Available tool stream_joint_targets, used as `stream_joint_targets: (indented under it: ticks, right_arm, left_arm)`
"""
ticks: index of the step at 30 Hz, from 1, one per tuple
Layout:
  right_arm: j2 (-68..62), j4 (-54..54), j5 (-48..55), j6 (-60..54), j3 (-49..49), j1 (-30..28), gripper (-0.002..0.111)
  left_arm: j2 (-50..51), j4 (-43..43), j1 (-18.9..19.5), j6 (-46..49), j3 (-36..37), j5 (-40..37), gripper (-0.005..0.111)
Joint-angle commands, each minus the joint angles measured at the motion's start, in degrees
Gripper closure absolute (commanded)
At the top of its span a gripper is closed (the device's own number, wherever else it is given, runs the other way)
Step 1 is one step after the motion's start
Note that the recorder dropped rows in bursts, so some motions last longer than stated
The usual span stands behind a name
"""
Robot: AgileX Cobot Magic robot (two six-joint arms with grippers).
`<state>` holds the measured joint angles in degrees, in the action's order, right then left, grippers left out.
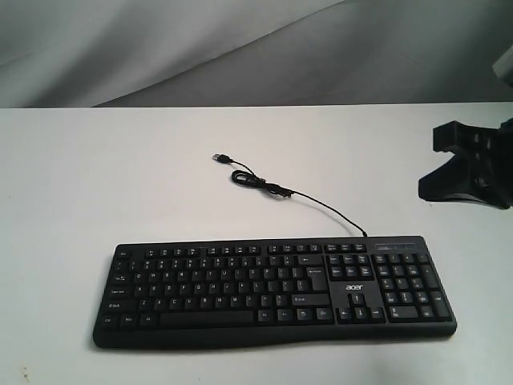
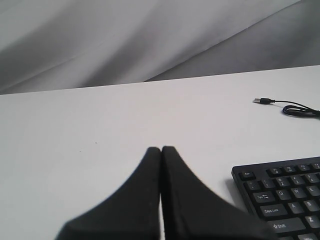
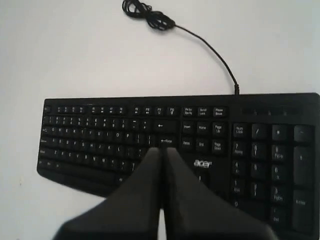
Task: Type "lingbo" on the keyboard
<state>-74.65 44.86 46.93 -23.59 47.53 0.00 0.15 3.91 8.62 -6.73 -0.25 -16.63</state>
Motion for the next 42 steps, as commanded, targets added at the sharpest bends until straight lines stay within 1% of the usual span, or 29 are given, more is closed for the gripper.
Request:
stream_joint_targets:
  ticks: [1,4,8,12,16,21,23,27,42]
  right_arm:
    - [-3.4,7.6,-3.79,-13.06,0.48,0.64,0.108]
    - [-5.17,5.97,-6.83,-13.66,1.36,5.91,0.108]
    - [-7.38,4.27,-12.87,-12.59,2.08,17.02,0.108]
    - [-11.44,-1.64,-17.34,-5.85,3.41,26.5,0.108]
    - [-17.24,-7.41,-17.58,0.93,6.52,32.28,0.108]
    - [-23.42,-8.11,-18.2,3.15,11.34,37.34,0.108]
    - [-25.41,-9.72,-20.23,5.82,12.33,38.72,0.108]
    - [-27.89,-9.77,-21.9,8.99,12.6,38.92,0.108]
    - [-32.78,-11.51,-22.6,10.5,12.6,38.81,0.108]
  left_arm:
    - [-0.15,-0.46,0.11,-0.23,0.25,0.26,0.106]
    - [-0.15,-0.46,0.11,-0.23,0.25,0.26,0.106]
    - [-0.15,-0.46,0.11,-0.23,0.25,0.26,0.106]
    - [-0.15,-0.46,0.11,-0.23,0.25,0.26,0.106]
    - [-0.15,-0.46,0.11,-0.23,0.25,0.26,0.106]
    - [-0.15,-0.46,0.11,-0.23,0.25,0.26,0.106]
    - [-0.15,-0.46,0.11,-0.23,0.25,0.26,0.106]
    - [-0.15,-0.46,0.11,-0.23,0.25,0.26,0.106]
    - [-0.15,-0.46,0.11,-0.23,0.25,0.26,0.106]
